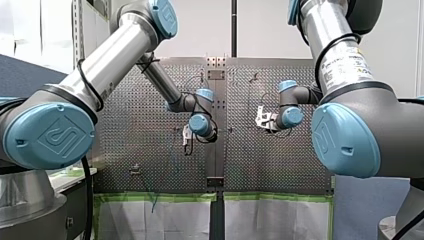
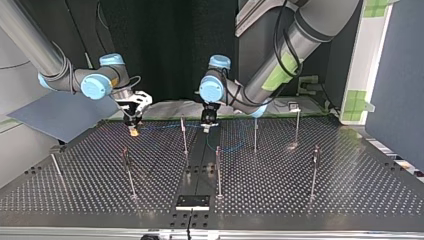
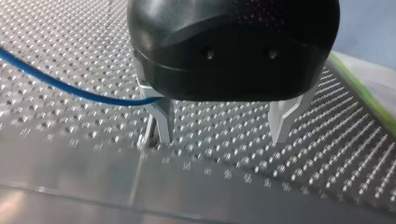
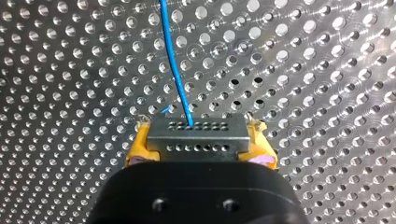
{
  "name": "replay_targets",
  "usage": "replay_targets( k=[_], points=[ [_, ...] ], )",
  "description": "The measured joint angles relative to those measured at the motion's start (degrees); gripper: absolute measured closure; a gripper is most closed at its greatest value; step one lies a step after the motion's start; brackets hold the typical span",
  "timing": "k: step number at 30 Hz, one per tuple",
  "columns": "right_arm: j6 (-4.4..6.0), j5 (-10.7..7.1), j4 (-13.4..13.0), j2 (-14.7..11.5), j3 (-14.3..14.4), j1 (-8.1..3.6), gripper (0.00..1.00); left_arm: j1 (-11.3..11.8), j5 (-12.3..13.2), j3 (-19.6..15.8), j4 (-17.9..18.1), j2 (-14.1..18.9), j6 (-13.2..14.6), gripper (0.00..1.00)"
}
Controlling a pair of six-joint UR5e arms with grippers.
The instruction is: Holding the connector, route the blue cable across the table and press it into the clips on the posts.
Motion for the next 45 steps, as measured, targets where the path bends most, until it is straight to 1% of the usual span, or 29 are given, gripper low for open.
replay_targets(
  k=[4,11,16,22,25,29,33,35,40,43,45],
  points=[
    [-0.06,-0.86,0.1,0.1,0.0,-0.2,1.0,-1.1,-0.1,-1.4,0.7,1.4,-0.4,0.0],
    [0.01,-2.03,0.2,0.1,0.1,-0.24,1.0,-2.8,-0.6,-4.8,1.9,5.1,-0.7,0.0],
    [0.15,-2.59,0.2,0.1,0.0,-0.25,1.0,-4.2,-1.2,-5.8,2.8,5.9,-0.7,0.0],
    [0.26,-2.8,0.2,0.1,0.0,-0.37,1.0,-5.8,-1.3,-5.9,5.2,6.1,-1.0,0.0],
    [0.32,-2.81,0.2,0.1,0.0,-0.53,1.0,-7.0,-1.5,-5.9,6.7,6.1,-1.8,0.0],
    [0.42,-2.82,0.1,0.1,0.0,-0.7,1.0,-9.1,-2.8,-5.9,9.2,6.1,-4.0,0.0],
    [0.39,-2.88,0.1,0.1,0.0,-0.76,1.0,-9.7,-4.3,-6.0,11.1,6.0,-5.8,0.0],
    [0.38,-2.97,0.2,0.1,0.0,-0.77,1.0,-9.8,-4.9,-6.0,11.2,6.0,-6.0,0.0],
    [0.47,-3.06,0.2,0.1,0.0,-0.82,1.0,-10.4,-5.0,-6.0,10.0,6.0,-6.1,0.0],
    [0.52,-3.1,0.2,0.1,0.0,-0.96,1.0,-11.0,-5.1,-5.9,9.0,6.0,-6.4,0.0],
    [0.63,-3.1,0.1,0.1,0.0,-1.16,1.0,-11.8,-5.4,-5.9,8.8,6.0,-6.6,0.0]
  ],
)
